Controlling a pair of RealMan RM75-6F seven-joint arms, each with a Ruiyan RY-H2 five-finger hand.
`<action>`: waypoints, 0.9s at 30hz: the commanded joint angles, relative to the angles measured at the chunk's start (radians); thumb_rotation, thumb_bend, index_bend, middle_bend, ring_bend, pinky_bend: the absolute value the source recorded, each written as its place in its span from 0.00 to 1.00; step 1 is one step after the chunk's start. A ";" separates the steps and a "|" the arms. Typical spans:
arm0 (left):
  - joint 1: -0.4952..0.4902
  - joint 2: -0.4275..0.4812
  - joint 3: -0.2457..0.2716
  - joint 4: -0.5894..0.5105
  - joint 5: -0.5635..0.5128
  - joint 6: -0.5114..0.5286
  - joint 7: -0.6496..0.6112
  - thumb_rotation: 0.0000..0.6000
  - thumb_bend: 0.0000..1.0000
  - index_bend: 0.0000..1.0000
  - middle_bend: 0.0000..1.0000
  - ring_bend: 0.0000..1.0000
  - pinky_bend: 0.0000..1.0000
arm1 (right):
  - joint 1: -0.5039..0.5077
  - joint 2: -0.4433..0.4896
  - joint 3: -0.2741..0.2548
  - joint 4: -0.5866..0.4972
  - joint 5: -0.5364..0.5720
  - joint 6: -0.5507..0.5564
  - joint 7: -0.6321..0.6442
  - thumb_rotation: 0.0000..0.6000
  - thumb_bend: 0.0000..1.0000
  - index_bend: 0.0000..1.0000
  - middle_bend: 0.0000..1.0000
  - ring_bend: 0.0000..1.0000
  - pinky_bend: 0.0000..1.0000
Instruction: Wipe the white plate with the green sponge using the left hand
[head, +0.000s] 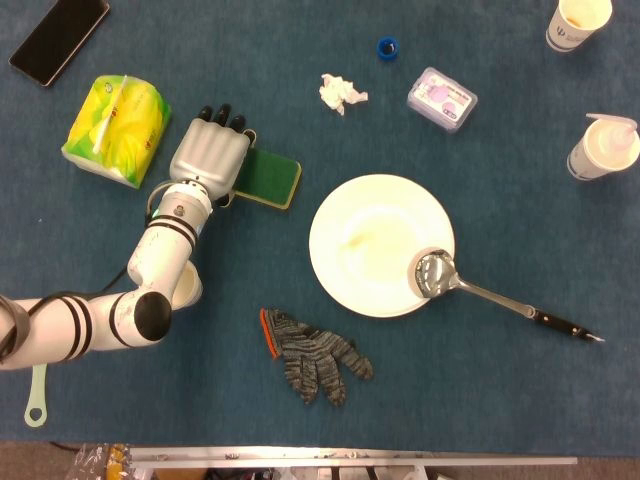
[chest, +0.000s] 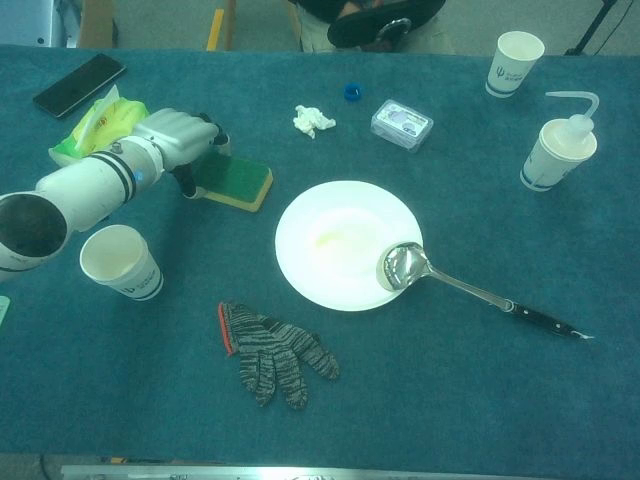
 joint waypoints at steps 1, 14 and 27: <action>-0.001 0.004 -0.002 -0.009 -0.004 0.004 -0.006 1.00 0.28 0.32 0.18 0.05 0.08 | 0.000 0.000 0.001 0.001 0.000 0.001 0.001 1.00 0.26 0.30 0.29 0.20 0.32; 0.007 0.112 0.000 -0.215 0.099 0.128 0.008 1.00 0.29 0.33 0.19 0.06 0.08 | 0.011 -0.013 0.001 0.010 -0.004 -0.014 0.005 1.00 0.26 0.30 0.29 0.20 0.32; 0.001 0.063 0.060 -0.303 0.224 0.189 0.104 1.00 0.29 0.33 0.20 0.06 0.08 | 0.020 -0.022 0.004 0.012 -0.001 -0.025 -0.006 1.00 0.26 0.30 0.29 0.20 0.32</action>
